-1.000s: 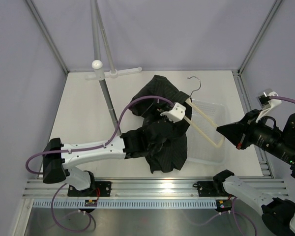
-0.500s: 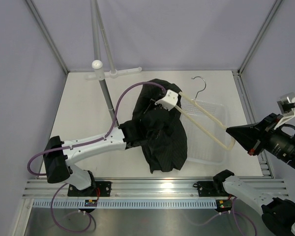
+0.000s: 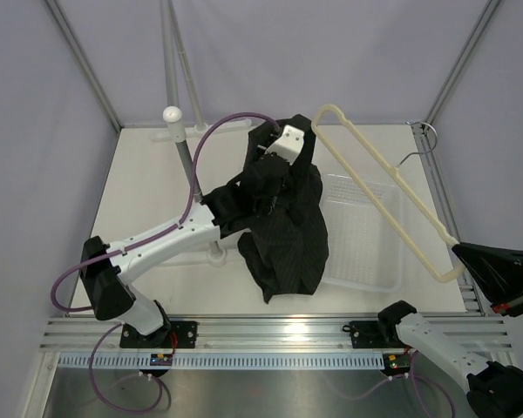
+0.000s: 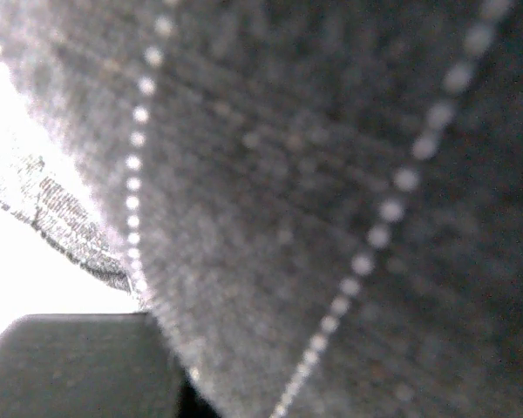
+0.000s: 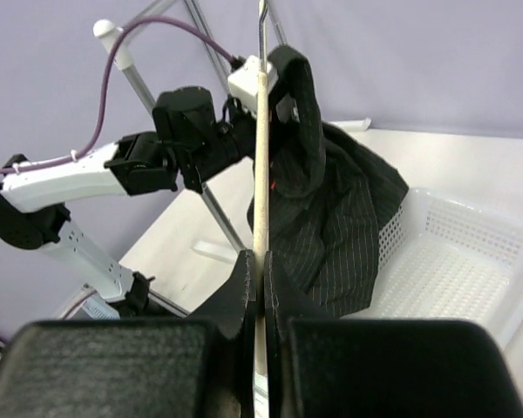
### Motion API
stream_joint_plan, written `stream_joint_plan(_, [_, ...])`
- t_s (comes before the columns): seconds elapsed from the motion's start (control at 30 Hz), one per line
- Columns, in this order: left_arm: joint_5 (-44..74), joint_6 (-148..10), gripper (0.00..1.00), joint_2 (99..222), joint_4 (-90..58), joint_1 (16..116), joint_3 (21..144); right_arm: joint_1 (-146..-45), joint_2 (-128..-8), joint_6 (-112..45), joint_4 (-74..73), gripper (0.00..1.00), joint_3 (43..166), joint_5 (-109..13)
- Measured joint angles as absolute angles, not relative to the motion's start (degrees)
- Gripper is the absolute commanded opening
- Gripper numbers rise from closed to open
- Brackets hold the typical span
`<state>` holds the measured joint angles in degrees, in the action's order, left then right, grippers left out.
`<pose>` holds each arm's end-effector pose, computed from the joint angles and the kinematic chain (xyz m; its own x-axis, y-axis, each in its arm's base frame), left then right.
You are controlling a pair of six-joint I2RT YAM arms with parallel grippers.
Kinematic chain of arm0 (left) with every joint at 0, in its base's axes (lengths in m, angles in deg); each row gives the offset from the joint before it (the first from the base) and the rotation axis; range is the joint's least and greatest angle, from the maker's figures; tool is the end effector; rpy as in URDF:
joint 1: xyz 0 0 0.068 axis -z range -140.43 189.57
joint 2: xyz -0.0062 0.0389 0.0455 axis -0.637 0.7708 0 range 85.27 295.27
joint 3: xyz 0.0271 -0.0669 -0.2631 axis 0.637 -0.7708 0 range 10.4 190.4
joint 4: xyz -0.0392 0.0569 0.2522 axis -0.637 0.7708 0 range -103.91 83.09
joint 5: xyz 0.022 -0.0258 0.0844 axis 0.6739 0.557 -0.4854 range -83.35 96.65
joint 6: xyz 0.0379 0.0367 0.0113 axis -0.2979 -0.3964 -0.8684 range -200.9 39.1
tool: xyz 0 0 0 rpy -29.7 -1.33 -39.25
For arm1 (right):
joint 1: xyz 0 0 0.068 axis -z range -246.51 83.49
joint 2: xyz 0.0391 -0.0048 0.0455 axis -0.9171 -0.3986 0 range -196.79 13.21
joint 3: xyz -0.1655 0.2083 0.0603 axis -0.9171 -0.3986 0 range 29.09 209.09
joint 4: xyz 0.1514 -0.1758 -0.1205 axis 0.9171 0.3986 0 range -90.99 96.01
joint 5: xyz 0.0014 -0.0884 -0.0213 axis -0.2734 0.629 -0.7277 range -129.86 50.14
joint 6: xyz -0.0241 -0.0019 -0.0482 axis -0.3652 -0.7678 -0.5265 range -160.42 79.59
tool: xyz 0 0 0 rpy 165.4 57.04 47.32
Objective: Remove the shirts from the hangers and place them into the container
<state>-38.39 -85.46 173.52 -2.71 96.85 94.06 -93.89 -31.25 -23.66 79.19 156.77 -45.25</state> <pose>0.2139 -0.2862 0.3906 -0.1285 0.3041 -0.9439 0.2374 0.9336 0.2684 -0.0812 -0.0383 0.5545 -0.1112 0.2657 -0.9576 -0.5317 0.7982 0.2832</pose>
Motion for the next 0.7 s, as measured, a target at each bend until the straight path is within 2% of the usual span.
stream_joint_plan(0.23, [-23.81, -82.33, 0.0, 167.84, -2.6, 99.14, 86.89, -93.89, -31.43, -25.17, 77.55, 0.0, 151.31, -42.41])
stream_joint_plan(0.4, [-13.01, -78.97, 0.0, 160.25, -3.26, 102.95, 79.41, -93.89, -39.78, -29.17, 72.74, 0.0, 147.44, -44.27])
stream_joint_plan(0.7, [-11.83, -73.83, 0.0, 150.75, -2.43, 113.46, 65.84, -93.89, -59.8, -35.86, 55.49, 0.0, 144.99, -57.73])
